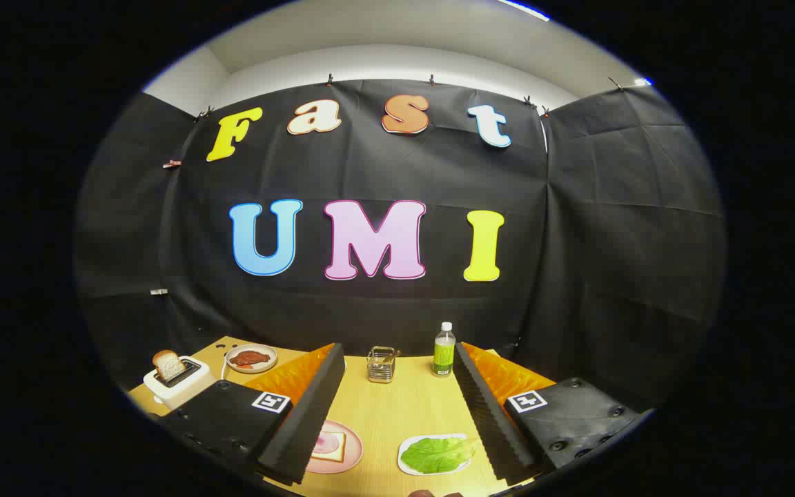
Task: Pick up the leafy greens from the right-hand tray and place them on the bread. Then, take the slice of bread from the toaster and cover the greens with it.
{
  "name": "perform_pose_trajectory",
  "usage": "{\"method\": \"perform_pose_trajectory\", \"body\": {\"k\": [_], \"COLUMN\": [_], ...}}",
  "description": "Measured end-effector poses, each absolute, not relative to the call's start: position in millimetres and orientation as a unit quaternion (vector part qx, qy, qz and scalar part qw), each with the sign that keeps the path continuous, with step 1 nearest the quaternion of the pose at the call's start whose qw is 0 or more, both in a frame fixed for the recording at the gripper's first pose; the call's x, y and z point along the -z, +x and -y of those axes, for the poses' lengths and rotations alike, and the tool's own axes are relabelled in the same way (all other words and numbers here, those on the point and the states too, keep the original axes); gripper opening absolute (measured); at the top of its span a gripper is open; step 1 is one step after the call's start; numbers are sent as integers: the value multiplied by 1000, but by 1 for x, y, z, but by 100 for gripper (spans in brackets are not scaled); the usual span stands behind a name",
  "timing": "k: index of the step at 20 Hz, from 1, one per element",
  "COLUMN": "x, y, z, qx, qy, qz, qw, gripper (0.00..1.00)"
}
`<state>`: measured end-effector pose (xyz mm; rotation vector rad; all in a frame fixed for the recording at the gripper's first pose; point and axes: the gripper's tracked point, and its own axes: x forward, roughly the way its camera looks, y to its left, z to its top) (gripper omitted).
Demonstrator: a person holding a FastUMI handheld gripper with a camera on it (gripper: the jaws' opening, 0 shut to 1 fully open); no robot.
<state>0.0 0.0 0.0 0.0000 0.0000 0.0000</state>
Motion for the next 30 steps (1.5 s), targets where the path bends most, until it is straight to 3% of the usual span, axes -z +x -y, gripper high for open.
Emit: {"method": "perform_pose_trajectory", "body": {"k": [20, 30], "x": [6, 67], "y": [23, 51], "z": [-15, 29], "qx": [6, 3], "qy": [-14, -13], "qz": [-6, -70], "qw": [1000, 997], "gripper": [98, 98]}}
